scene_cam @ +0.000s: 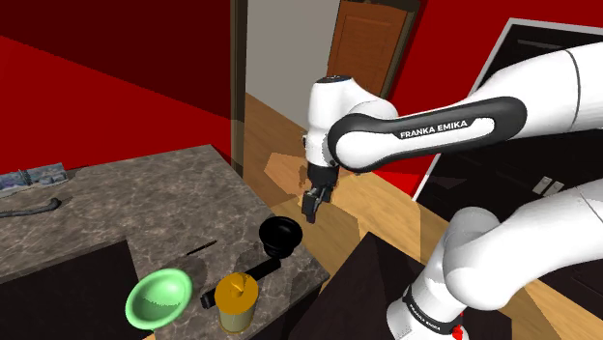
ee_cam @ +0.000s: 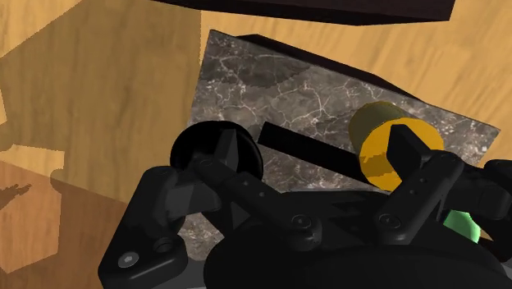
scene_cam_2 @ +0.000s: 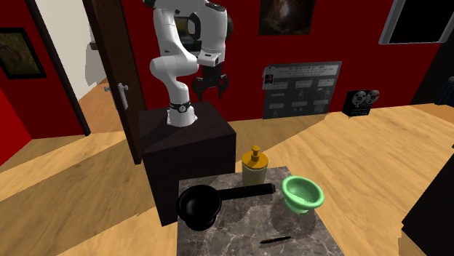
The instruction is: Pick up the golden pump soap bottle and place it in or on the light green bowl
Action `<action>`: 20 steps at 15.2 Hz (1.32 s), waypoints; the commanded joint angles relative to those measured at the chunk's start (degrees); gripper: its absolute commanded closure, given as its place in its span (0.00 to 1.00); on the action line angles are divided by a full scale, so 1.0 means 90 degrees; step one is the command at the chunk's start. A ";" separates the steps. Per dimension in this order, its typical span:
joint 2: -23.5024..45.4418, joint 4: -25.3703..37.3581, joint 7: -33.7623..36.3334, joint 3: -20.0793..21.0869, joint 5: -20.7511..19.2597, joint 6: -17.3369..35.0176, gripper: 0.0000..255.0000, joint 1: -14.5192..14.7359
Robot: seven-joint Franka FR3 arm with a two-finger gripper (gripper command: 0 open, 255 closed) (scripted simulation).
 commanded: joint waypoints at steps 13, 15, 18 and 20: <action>0.3288 0.0587 0.1535 0.0952 -0.0168 0.2962 0.00 0.0261; 0.3818 0.0815 0.1832 0.1003 -0.0390 0.3284 0.00 0.0314; 0.4611 0.1223 0.2296 0.0994 -0.0778 0.3691 0.00 0.0460; 0.5130 0.1539 0.2591 0.0928 -0.1035 0.3913 0.00 0.0610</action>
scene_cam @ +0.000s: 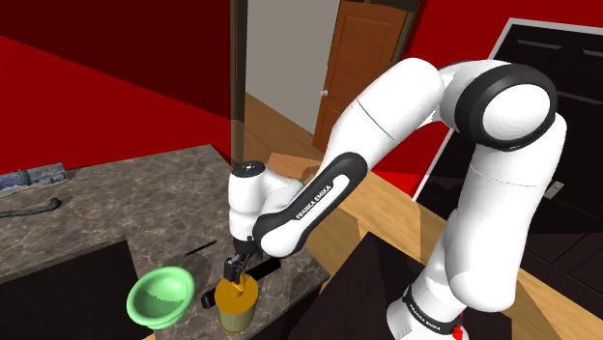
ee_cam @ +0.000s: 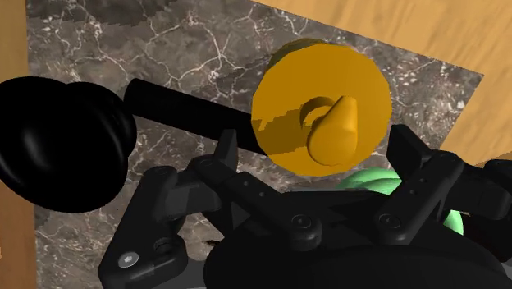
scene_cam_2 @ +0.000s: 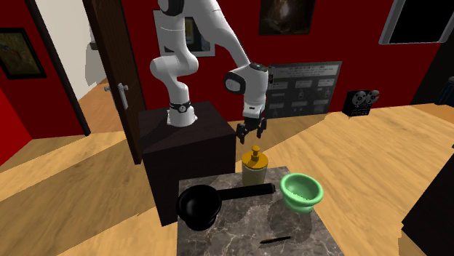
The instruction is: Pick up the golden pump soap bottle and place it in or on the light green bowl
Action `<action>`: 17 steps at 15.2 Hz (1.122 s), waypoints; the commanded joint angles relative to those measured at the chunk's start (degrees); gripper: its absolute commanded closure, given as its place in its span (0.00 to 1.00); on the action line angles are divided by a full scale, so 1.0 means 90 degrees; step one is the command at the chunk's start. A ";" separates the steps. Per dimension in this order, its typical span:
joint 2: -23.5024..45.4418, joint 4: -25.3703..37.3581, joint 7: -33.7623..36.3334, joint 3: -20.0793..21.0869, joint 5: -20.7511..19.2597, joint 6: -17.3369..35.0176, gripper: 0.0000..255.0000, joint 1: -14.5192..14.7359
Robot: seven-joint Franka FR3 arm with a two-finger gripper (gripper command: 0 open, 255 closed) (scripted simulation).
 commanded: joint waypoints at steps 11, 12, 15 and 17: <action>0.1401 0.0603 0.0630 -0.0393 -0.0688 0.0818 0.00 0.0437; 0.1401 0.0603 0.0630 -0.0393 -0.0688 0.0817 0.00 0.0438; 0.1402 0.0603 0.0630 -0.0393 -0.0688 0.0817 0.00 0.0438; 0.1400 0.0603 0.0630 -0.0392 -0.0687 0.0816 0.00 0.0437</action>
